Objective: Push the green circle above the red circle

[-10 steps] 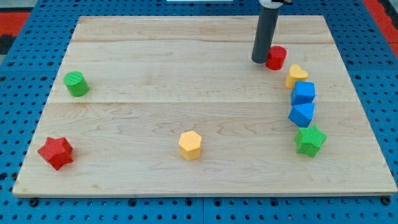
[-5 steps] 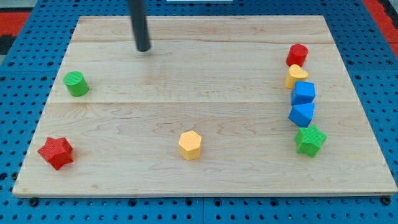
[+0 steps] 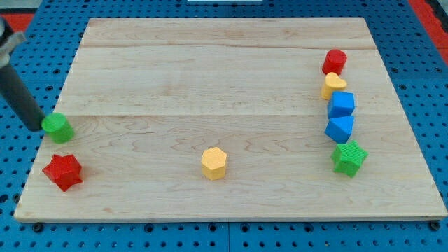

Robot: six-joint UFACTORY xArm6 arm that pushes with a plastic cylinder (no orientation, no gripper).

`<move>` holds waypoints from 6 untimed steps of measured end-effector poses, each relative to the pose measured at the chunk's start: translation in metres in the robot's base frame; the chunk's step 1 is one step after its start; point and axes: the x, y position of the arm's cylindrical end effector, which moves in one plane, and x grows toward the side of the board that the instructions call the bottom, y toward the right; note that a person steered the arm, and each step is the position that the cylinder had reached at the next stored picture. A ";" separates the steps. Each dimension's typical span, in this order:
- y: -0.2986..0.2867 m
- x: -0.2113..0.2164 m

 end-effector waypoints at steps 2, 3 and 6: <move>0.070 0.041; 0.115 0.018; 0.225 -0.099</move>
